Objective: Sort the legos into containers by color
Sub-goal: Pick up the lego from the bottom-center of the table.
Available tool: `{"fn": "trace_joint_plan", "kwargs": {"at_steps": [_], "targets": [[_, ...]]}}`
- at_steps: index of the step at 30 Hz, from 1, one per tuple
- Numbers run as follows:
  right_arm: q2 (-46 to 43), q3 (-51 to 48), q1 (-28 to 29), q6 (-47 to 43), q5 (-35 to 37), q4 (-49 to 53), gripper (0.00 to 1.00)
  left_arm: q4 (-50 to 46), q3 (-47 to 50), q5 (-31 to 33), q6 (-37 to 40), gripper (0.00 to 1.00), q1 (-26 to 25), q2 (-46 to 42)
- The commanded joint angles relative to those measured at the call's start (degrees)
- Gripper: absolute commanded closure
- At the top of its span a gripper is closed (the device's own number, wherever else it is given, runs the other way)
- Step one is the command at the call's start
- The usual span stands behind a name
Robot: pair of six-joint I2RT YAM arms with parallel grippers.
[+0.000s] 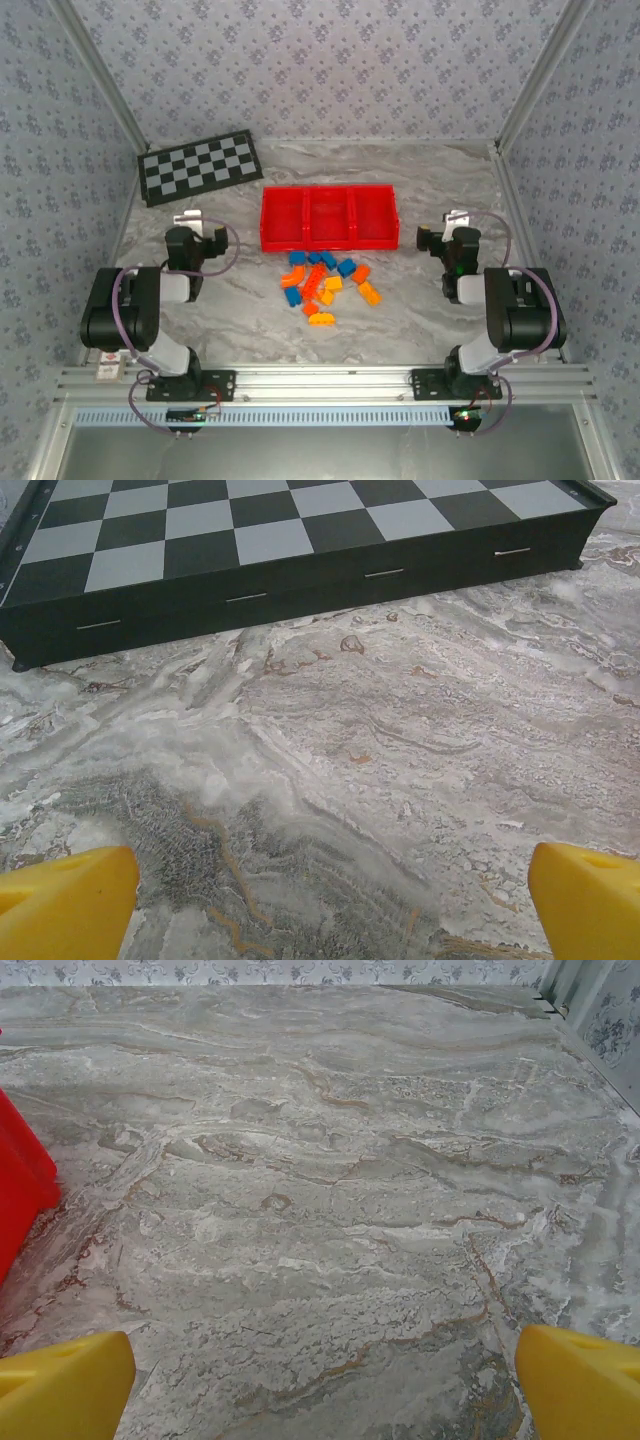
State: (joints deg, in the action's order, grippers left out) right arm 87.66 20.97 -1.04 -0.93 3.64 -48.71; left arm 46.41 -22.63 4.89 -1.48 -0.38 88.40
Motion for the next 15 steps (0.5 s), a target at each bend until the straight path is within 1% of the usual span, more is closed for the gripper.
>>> {"fn": "trace_joint_plan", "kwargs": {"at_steps": [1, 15], "targets": [[0.2, 0.8, 0.0, -0.7, -0.2, 0.0, 0.0, 0.3, -1.0, -1.1, 0.7, 0.0, 0.4, -0.5], [0.2, 1.0, -0.3, -0.5, -1.4, 0.5, 0.0, -0.2, -1.3, -2.3, 0.5, 0.0, 0.8, -0.4]]}}
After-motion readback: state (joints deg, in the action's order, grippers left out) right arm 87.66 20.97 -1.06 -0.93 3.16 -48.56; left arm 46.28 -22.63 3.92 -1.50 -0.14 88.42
